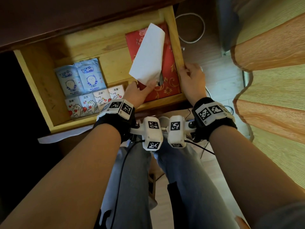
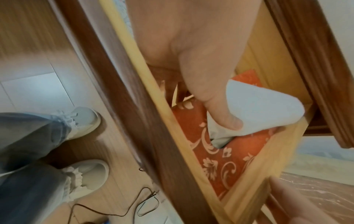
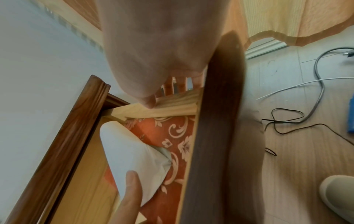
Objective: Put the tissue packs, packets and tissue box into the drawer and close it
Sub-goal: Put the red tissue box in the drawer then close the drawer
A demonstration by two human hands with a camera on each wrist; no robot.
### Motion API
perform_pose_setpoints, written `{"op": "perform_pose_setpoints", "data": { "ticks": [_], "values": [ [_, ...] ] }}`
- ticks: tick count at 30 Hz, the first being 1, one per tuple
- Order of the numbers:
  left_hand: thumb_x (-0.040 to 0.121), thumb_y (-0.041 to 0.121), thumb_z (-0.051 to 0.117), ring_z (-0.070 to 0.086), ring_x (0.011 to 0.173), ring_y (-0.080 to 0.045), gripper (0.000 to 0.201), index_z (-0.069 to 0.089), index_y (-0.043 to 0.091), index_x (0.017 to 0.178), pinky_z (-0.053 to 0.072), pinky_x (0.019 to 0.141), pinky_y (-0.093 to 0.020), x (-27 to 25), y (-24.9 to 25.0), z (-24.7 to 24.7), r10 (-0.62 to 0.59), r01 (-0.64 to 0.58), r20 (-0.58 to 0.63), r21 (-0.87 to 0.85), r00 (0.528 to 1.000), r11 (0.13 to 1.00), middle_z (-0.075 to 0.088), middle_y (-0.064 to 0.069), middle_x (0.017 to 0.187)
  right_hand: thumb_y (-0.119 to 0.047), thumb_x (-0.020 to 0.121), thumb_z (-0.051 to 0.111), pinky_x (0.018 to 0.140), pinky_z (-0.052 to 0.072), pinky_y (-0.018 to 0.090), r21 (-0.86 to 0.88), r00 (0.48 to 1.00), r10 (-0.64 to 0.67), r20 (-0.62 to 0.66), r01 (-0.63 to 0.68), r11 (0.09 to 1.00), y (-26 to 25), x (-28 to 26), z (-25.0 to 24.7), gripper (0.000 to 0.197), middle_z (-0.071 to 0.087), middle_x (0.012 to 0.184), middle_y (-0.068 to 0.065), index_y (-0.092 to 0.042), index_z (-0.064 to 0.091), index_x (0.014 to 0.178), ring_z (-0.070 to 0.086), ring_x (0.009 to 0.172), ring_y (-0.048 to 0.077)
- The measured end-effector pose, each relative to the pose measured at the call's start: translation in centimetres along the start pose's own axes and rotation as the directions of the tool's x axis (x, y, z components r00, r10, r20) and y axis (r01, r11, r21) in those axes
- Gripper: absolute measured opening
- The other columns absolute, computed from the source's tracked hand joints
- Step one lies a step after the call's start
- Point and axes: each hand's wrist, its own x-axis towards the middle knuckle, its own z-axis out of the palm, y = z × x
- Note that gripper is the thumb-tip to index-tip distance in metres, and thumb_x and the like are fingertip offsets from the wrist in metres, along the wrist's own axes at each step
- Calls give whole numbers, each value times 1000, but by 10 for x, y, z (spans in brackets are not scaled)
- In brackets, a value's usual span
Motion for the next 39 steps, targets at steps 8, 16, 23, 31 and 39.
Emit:
{"op": "perform_pose_setpoints", "data": {
  "ticks": [8, 16, 23, 31, 39],
  "values": [
    [64, 47, 75, 65, 102, -23, 58, 62, 14, 110, 50, 96, -43, -50, -21, -35, -102, 46, -221, -246, 970, 968, 69, -6, 110, -12, 81, 56, 97, 43, 27, -53, 992, -94, -79, 90, 994, -3, -55, -5, 40, 51, 127, 15, -9, 56, 121, 53, 114, 27],
    [79, 35, 69, 67, 56, -20, 34, 65, 17, 51, 59, 77, -44, -87, -74, -57, -238, 168, -311, -234, 920, 958, 67, 5, 45, -26, 75, 69, 115, 10, 56, -377, 921, -266, 283, 362, 852, -9, -112, 20, 37, 61, 118, 1, -23, 65, 111, 37, 128, 25],
    [78, 39, 66, 68, 88, -33, 30, 66, 24, 52, 55, 86, -50, -84, -107, -67, -300, 256, -239, -201, 923, 946, 75, -13, 84, -25, 76, 70, 117, -1, 54, -419, 931, -272, 243, 354, 836, -11, -109, 39, 29, 62, 108, -1, -26, 69, 104, 40, 120, 24],
    [87, 35, 60, 59, 79, -16, 27, 75, 13, 81, 46, 79, -29, -74, -90, -79, -167, 124, -321, -150, 932, 981, 71, -5, 83, -22, 76, 70, 116, -1, 49, -409, 935, -307, 176, 353, 841, -22, -90, 52, 24, 61, 105, 3, -20, 71, 99, 47, 116, 23],
    [89, 37, 55, 59, 80, -14, 28, 73, 15, 92, 42, 75, -24, -45, -59, -109, -34, 1, -351, -94, 936, 996, 71, -4, 88, -16, 74, 68, 97, 43, 49, -379, 899, -437, 7, 407, 831, -62, -59, 73, 25, 62, 104, 15, -8, 69, 98, 54, 105, 34]
  ]
}}
